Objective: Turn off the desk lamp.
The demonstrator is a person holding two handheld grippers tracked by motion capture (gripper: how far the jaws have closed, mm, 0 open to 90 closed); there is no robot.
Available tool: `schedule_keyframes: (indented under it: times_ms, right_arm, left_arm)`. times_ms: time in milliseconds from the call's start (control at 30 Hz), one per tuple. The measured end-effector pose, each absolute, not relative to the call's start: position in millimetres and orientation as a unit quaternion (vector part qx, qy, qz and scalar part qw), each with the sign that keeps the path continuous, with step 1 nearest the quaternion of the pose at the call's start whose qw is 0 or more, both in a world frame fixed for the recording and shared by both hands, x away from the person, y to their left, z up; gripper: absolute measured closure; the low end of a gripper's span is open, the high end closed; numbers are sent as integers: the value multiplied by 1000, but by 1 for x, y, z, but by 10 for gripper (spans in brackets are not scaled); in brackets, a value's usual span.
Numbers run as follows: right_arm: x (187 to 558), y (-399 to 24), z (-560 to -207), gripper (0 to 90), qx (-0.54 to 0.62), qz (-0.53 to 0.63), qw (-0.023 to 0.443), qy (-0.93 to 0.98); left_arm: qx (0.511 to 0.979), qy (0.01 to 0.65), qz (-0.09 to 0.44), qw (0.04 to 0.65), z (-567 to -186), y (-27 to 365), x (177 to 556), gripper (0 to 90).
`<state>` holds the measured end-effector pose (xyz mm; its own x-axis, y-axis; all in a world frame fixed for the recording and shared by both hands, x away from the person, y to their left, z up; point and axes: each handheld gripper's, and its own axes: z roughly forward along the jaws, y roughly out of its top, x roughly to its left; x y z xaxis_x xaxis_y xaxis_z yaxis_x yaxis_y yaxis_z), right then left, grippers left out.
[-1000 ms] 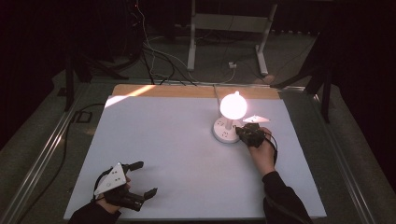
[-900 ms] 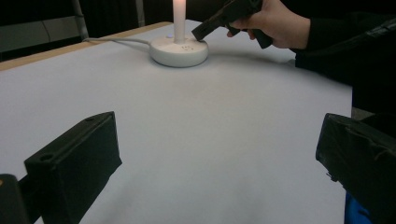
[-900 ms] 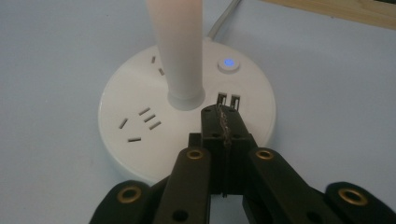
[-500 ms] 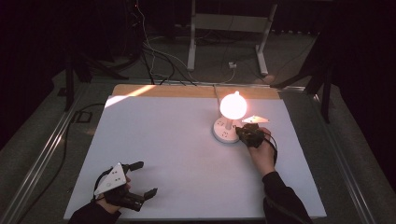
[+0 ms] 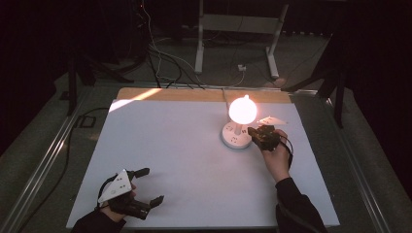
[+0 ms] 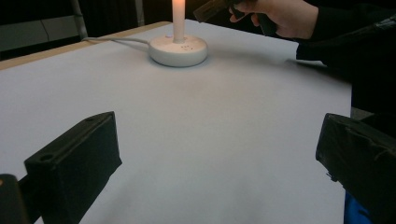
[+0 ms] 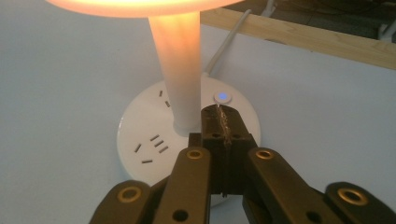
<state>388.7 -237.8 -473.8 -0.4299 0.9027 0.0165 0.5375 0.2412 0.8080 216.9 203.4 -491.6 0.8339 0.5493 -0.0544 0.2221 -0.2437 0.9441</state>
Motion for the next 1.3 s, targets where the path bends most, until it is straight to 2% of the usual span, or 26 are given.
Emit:
schedule_keyframes:
  times_ms: [700, 1300]
  right_arm:
    - [393, -233, -499, 897, 485, 359, 227, 764]
    - [393, -232, -502, 897, 481, 363, 230, 764]
  left_arm:
    - [775, 251, 146, 562, -491, 204, 217, 4]
    - [775, 250, 145, 563, -491, 203, 217, 4]
